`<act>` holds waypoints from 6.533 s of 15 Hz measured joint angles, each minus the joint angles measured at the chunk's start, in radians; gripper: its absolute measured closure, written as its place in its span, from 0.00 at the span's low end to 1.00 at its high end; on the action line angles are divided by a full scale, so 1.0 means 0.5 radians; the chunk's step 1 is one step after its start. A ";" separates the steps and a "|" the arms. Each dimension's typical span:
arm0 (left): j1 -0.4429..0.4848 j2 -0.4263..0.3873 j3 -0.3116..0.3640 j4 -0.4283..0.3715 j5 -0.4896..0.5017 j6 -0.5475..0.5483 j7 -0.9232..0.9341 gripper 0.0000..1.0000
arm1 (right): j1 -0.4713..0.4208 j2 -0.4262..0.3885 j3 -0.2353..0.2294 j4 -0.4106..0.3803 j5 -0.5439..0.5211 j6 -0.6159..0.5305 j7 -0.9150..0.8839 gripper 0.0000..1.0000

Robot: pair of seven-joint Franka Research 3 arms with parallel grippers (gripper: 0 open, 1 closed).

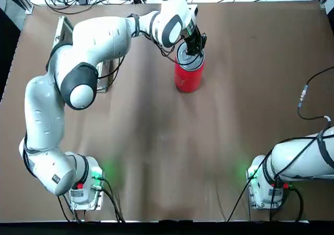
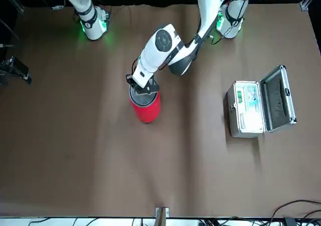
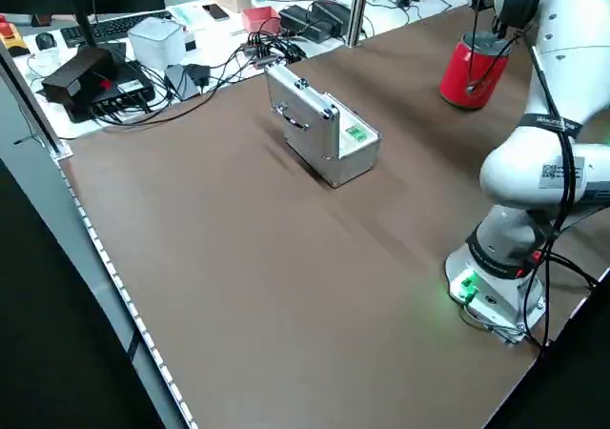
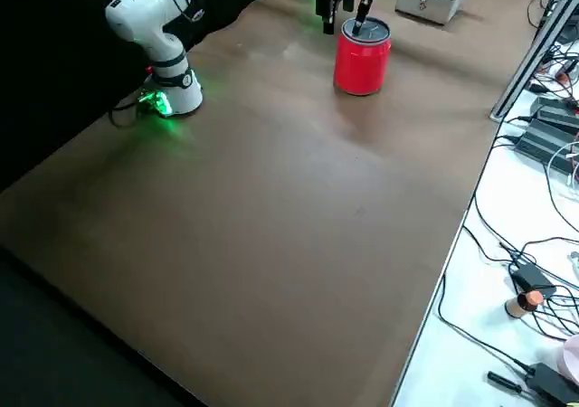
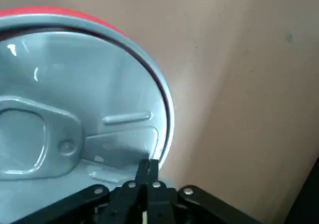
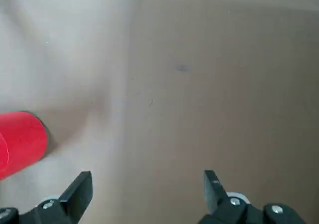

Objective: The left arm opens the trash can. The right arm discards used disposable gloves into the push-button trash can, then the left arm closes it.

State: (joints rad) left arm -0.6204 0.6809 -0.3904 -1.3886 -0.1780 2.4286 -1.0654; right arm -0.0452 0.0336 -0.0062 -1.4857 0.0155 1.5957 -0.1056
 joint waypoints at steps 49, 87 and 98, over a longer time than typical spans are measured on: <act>0.192 -0.304 0.044 0.065 0.046 -0.362 -0.148 0.87 | 0.009 0.000 0.010 -0.004 0.000 -0.003 -0.003 0.01; 1.476 -1.008 0.072 -0.107 0.371 -1.551 1.713 0.00 | 0.012 0.000 0.015 -0.011 0.000 -0.032 -0.004 0.01; 1.477 -1.047 0.266 -0.103 0.371 -1.559 1.888 0.00 | 0.012 0.000 0.016 -0.012 0.000 -0.033 -0.004 0.01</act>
State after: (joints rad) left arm 0.1182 0.1573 -0.2575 -1.4399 0.0077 1.6491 -0.1216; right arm -0.0392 0.0337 0.0017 -1.4916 0.0155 1.5795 -0.1074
